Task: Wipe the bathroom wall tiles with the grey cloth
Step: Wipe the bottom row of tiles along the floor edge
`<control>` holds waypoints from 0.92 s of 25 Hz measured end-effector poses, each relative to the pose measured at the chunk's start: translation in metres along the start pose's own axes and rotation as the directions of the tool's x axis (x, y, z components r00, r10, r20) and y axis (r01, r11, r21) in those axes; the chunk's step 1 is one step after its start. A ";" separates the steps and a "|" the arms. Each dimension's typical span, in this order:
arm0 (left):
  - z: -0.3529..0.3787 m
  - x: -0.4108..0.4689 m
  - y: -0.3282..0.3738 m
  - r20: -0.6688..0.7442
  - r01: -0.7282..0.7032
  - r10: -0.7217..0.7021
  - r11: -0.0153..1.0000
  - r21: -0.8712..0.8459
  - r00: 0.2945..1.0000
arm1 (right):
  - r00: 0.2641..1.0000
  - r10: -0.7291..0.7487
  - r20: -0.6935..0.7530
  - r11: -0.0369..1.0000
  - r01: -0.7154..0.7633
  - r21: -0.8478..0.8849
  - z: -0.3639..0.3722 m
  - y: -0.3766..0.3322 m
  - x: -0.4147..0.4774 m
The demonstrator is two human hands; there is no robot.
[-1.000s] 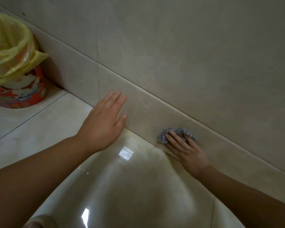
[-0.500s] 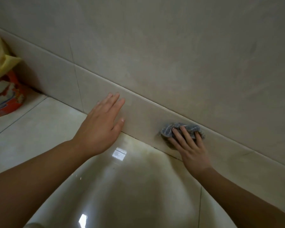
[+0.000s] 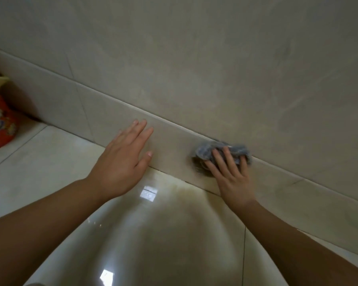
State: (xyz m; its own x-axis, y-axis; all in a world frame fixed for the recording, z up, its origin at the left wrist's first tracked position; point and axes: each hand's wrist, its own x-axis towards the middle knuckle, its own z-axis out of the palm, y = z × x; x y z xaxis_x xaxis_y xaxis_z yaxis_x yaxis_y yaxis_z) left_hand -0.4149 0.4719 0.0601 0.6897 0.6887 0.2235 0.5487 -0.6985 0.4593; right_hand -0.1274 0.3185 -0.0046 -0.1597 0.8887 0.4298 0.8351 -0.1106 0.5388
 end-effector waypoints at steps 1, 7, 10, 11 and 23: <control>-0.001 -0.001 -0.002 -0.004 0.001 -0.001 1.000 0.002 1.000 | 0.999 0.004 0.040 1.000 -0.002 -0.028 -0.002 0.008 -0.018; 0.009 0.002 0.004 0.024 -0.027 0.027 0.999 0.019 0.999 | 0.990 0.138 -0.029 0.982 -0.133 0.137 -0.021 -0.039 0.058; 0.015 0.005 0.012 0.027 -0.073 0.072 0.997 0.018 0.997 | 0.992 0.128 -0.011 0.986 -0.126 0.113 -0.012 -0.038 0.055; 0.017 0.004 0.012 0.026 -0.081 0.080 0.997 0.021 0.996 | 0.990 0.140 0.014 0.986 -0.141 0.090 -0.008 -0.029 0.036; 0.030 -0.003 0.030 0.098 -0.150 0.145 0.988 0.046 0.985 | 0.688 0.693 0.214 0.682 -0.723 0.114 -0.006 -0.001 -0.086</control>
State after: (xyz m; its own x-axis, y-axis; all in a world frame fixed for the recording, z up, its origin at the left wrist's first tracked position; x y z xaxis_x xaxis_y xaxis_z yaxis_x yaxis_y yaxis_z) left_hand -0.3864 0.4431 0.0474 0.8050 0.5577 0.2026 0.4598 -0.8022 0.3809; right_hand -0.1171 0.2392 -0.0379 0.5816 0.6299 0.5148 0.7449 -0.6667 -0.0258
